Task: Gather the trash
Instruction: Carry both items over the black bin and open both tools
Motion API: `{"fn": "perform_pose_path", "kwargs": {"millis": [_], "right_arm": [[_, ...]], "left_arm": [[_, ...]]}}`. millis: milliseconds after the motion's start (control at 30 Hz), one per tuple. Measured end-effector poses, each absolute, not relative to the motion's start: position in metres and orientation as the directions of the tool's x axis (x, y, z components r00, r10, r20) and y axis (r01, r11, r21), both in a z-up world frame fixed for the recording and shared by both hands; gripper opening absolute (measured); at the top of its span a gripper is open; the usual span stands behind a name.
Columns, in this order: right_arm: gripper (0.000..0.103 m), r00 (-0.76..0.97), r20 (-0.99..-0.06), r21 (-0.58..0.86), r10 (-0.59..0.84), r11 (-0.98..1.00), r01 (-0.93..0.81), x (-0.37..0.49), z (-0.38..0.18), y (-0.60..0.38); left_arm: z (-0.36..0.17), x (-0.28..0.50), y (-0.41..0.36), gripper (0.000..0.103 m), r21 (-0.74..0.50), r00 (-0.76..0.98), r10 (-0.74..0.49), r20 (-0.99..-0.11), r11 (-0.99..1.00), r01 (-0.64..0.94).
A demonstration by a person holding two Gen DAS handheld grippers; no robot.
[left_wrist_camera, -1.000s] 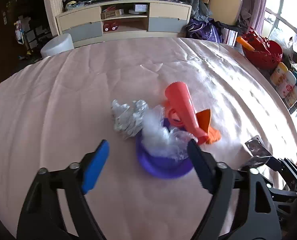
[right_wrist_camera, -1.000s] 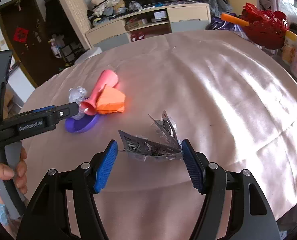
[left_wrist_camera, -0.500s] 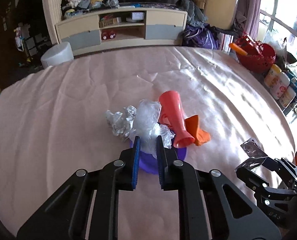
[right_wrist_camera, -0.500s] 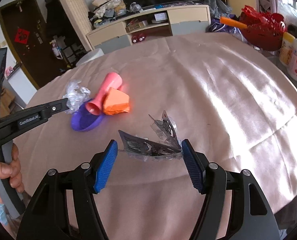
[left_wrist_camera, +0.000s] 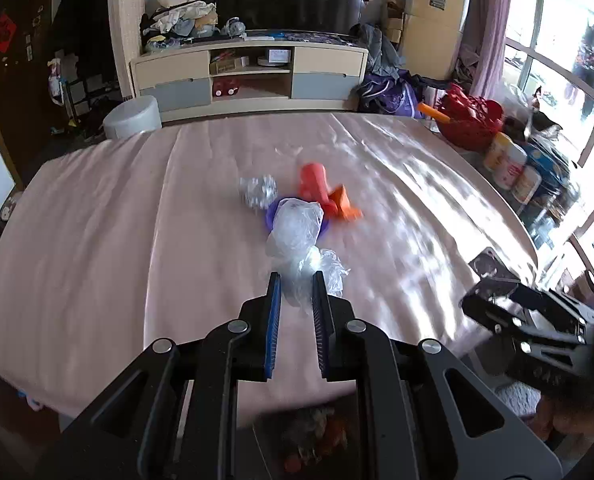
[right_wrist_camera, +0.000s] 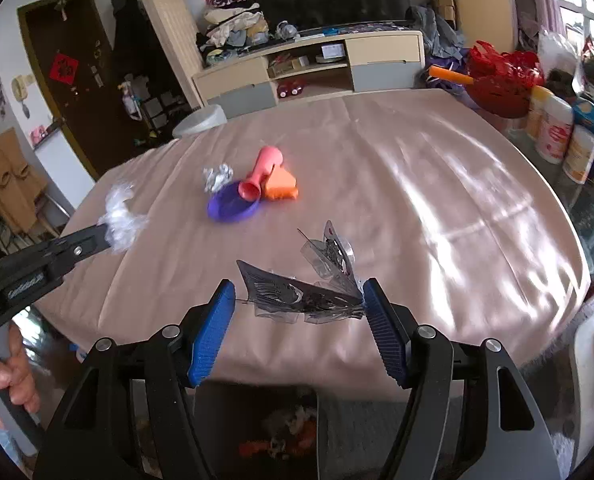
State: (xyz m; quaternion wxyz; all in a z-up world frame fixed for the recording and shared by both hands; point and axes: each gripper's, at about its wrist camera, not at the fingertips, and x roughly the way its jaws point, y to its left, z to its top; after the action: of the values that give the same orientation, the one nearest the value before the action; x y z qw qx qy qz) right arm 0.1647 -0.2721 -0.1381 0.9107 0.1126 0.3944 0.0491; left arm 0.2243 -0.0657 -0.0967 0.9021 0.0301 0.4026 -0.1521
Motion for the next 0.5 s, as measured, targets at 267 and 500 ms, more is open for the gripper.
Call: {"fn": "perform_pose_path", "kwargs": {"millis": [267, 500], "right_arm": [[0.067, 0.644, -0.741, 0.241, 0.192, 0.97, -0.012, 0.116, -0.157, -0.269], [0.067, 0.582, -0.788, 0.22, 0.198, 0.975, -0.034, 0.09, -0.193, -0.252]], "left_arm": [[-0.123, 0.154, -0.046, 0.014, -0.108, 0.599, -0.265, -0.756, 0.952, 0.286], [-0.17, 0.111, -0.033, 0.014, -0.138, 0.535, -0.263, -0.803, 0.955, 0.263]]}}
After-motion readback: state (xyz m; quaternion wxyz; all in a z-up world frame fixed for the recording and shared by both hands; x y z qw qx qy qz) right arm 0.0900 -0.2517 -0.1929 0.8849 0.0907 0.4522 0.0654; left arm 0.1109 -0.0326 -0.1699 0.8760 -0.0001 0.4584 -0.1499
